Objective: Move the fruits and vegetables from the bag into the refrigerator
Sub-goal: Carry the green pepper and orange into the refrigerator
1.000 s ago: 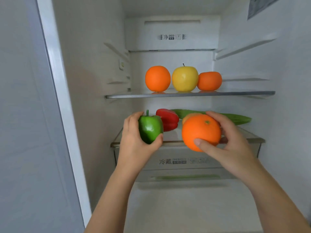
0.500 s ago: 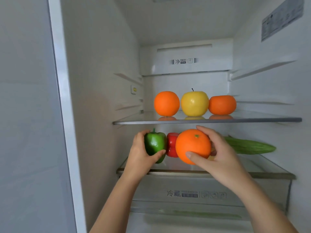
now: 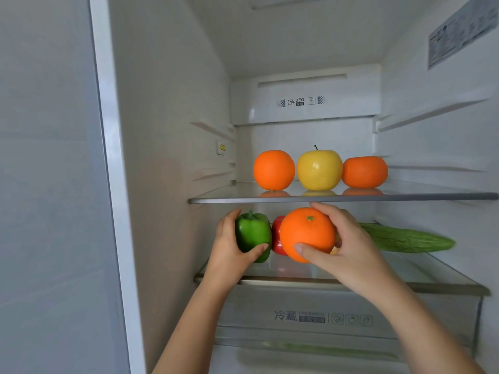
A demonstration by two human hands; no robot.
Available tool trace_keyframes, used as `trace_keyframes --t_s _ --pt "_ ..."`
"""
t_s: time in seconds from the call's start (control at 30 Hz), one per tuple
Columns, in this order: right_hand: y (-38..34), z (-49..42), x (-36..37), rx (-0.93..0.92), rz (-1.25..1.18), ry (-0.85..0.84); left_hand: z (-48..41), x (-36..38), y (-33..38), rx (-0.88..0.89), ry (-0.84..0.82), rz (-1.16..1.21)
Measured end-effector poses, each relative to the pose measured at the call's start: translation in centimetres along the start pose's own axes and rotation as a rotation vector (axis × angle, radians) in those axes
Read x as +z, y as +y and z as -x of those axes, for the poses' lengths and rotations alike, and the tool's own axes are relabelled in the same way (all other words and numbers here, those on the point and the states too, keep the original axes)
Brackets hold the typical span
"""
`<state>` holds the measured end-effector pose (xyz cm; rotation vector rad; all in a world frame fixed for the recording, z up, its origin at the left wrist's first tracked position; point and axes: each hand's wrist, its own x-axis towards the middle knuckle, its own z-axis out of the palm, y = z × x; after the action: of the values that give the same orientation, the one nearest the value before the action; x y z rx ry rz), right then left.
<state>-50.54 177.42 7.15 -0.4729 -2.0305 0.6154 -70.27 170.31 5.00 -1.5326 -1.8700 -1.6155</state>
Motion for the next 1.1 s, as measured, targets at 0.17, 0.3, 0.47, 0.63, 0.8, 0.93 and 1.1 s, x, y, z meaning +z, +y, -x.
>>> trace_keyframes --t_s 0.17,0.3,0.47,0.63,0.8,0.93,1.1 --pt "-0.8 0.6 -0.4 -0.039 0.026 -0.012 0.7 -0.3 -0.3 0.000 0.011 0.007" --pt "-1.7 0.6 -1.2 -0.084 0.021 0.017 0.9 -0.3 -0.1 0.000 0.009 0.018" --pt "-2.0 0.8 -2.7 -0.097 -0.001 0.067 1.6 -0.7 0.4 0.016 0.064 0.015" --pt "-1.2 1.4 -5.3 -0.033 -0.025 0.137 4.0 -1.2 1.7 0.155 0.171 -0.090" --pt "-1.2 1.7 -8.5 -0.001 -0.004 0.256 4.6 -0.5 4.5 0.412 0.161 -0.132" --pt "-1.3 0.7 -10.8 0.006 0.034 0.369 4.4 0.9 6.9 0.533 0.103 -0.031" --pt "-0.9 -2.3 -13.0 0.062 0.048 0.396 3.1 2.5 8.2 0.655 0.093 -0.095"
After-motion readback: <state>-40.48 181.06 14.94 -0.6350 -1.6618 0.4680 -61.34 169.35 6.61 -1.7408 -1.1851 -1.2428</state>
